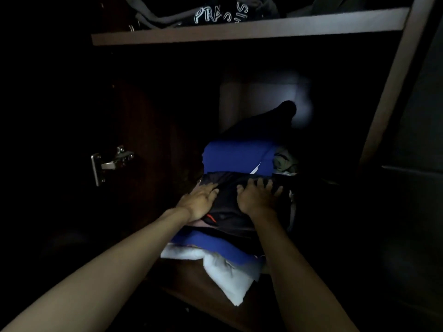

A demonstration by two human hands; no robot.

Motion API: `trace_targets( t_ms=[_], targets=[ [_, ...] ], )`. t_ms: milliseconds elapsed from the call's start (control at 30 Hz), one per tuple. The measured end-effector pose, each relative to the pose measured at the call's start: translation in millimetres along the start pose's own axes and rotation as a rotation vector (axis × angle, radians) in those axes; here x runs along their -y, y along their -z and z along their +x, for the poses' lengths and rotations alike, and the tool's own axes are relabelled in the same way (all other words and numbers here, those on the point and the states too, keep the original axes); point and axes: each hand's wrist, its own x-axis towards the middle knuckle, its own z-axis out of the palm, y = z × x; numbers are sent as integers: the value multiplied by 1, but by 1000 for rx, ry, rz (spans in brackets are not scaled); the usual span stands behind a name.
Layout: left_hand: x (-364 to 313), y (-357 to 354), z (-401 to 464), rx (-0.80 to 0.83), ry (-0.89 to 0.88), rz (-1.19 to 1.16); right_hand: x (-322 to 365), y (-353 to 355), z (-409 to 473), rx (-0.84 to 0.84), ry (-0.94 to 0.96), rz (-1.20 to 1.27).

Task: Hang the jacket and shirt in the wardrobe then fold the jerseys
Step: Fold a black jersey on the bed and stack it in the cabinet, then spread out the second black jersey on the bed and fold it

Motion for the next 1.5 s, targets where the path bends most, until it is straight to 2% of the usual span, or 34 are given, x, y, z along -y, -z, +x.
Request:
trace_targets(
  t_ms=[67,133,200,333,500,633,733,833,1000,1067,1233,1500],
  targets=[
    [0,11,-14,-102,49,-72,16,10,-8,-81,115,100],
    [8,18,-44,-206,84,-155,39,10,-28,-123,314,324],
    [18,25,-87,-285,135,-194,68,3,-52,-35,528,555],
    [33,47,-185,-429,218,-232,129,-13,-113,172,888,824],
    [37,59,-301,-533,327,-243,188,-3,-203,461,1098,1142],
    [22,56,-392,-602,420,-237,203,33,-282,590,1326,1289],
    [7,54,-469,-628,545,-172,211,57,-356,678,1550,1242],
    [-7,45,-560,-669,751,-36,221,58,-449,807,1709,1158],
    [-47,12,-734,-798,1174,111,218,23,-629,947,2025,782],
    [-73,-10,-806,-825,1384,114,206,10,-699,1050,2118,626],
    [-153,-67,-953,-923,1722,68,164,-9,-848,1174,2333,414],
    [-228,-137,-1083,-1061,2159,-46,123,-38,-1023,1251,2632,93]
  ],
)
